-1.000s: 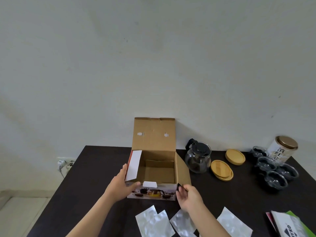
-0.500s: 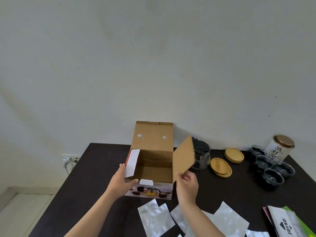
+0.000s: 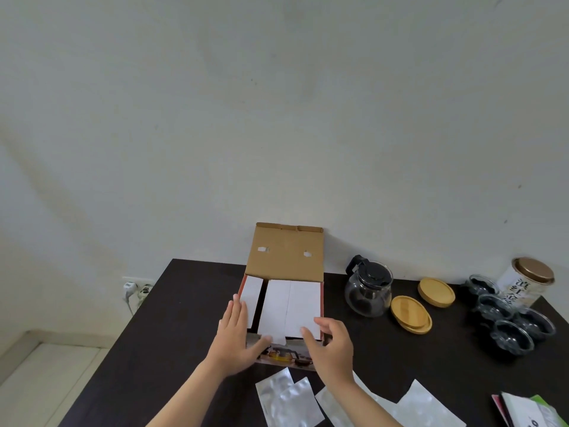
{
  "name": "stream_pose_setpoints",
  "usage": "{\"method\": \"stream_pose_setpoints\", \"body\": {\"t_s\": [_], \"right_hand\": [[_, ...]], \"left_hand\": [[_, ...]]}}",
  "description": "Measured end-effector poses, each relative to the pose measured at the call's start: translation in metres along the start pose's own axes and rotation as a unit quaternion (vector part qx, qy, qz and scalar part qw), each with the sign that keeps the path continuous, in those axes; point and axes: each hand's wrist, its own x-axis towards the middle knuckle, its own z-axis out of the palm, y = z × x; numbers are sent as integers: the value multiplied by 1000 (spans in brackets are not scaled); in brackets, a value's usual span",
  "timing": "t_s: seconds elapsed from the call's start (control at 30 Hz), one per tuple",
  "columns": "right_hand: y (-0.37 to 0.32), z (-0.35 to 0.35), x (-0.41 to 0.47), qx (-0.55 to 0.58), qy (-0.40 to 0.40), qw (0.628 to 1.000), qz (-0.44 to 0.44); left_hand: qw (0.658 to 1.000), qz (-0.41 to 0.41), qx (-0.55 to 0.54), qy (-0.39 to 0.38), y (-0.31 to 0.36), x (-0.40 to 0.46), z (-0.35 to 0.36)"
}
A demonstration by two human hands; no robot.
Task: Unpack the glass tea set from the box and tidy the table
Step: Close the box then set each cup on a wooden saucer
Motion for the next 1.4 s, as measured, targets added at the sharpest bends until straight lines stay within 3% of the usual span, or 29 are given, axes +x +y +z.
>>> {"method": "stream_pose_setpoints", "body": {"t_s": [0.17, 0.37, 0.5, 0.8, 0.97, 1.1, 1.27, 1.4], "right_hand": [[-21, 1, 54, 12, 35, 999, 19], [-51, 7, 128, -1, -55, 986, 156], [-61, 5, 144, 15, -110, 978, 178], [-36, -18, 109, -18, -189, 982, -7], [-16, -31, 75, -77, -262, 958, -85], [-1, -32, 51, -143, -306, 933, -123], [8, -28, 38, -132, -235, 956, -112], [12, -26, 29, -128, -225, 959, -113]], "left_hand": [[998, -10, 47, 30, 4, 0, 6], [998, -9, 47, 35, 2, 0, 7], [998, -3, 54, 38, 2, -1, 7], [998, 8, 12, 59, -1, 0, 9], [988, 22, -124, 91, -1, 0, 6], [950, 24, -296, 94, 1, 0, -4], [904, -89, -412, 73, -12, 1, -8], [918, -78, -383, 67, -15, -3, -16]]}}
